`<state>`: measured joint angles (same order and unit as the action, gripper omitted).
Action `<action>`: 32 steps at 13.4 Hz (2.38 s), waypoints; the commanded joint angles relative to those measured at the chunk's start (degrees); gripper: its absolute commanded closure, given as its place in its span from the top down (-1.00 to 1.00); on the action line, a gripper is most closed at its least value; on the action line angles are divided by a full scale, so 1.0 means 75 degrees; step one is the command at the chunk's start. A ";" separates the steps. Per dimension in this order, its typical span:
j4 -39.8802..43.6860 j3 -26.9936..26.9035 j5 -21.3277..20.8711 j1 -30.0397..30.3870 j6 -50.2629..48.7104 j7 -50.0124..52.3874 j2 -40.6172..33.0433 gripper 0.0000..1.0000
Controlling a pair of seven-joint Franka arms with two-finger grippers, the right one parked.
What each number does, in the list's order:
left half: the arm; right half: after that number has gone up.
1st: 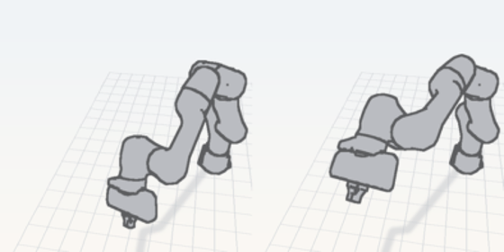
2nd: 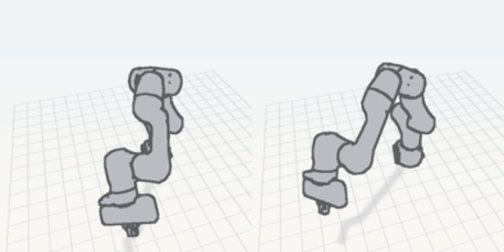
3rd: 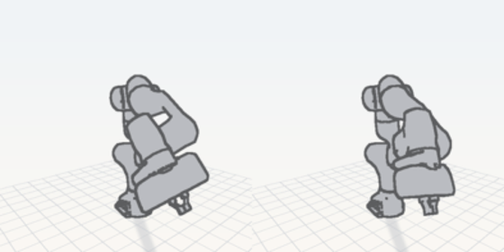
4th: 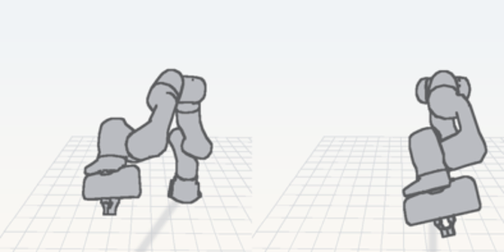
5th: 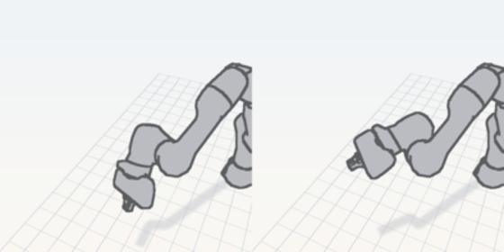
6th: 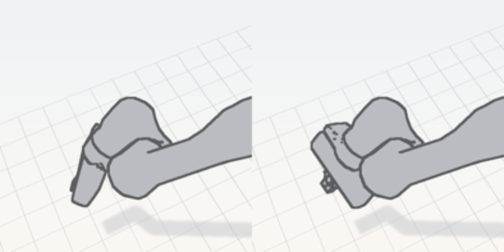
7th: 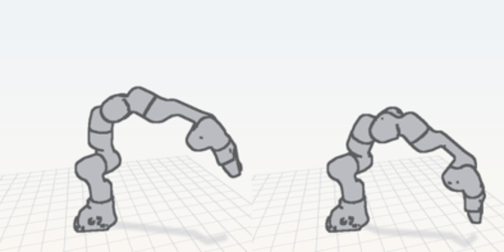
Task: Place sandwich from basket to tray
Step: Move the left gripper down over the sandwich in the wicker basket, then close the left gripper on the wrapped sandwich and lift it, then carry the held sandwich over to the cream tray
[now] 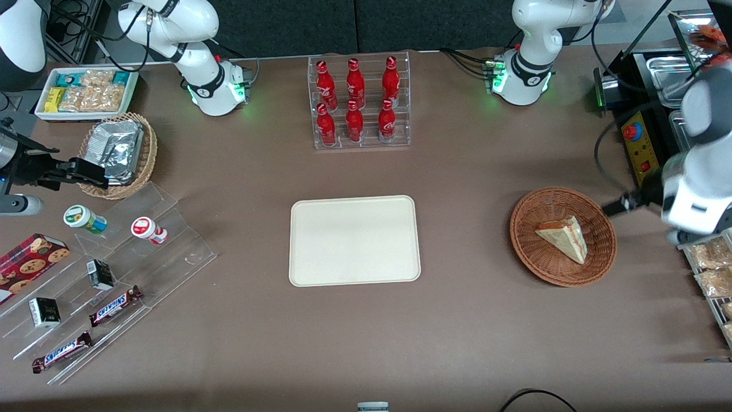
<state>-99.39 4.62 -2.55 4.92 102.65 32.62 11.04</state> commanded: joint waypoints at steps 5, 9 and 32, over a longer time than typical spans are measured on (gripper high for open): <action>-0.2894 0.0110 0.0000 0.0023 0.3373 0.2237 0.0297 1.00; -0.3201 0.0063 0.0012 0.0093 0.4463 0.2237 0.0869 1.00; 0.2046 0.1083 0.0575 -0.3676 0.0690 0.2636 0.2298 -1.00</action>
<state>-89.73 13.47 1.88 -18.90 107.04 52.94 22.80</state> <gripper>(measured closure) 0.802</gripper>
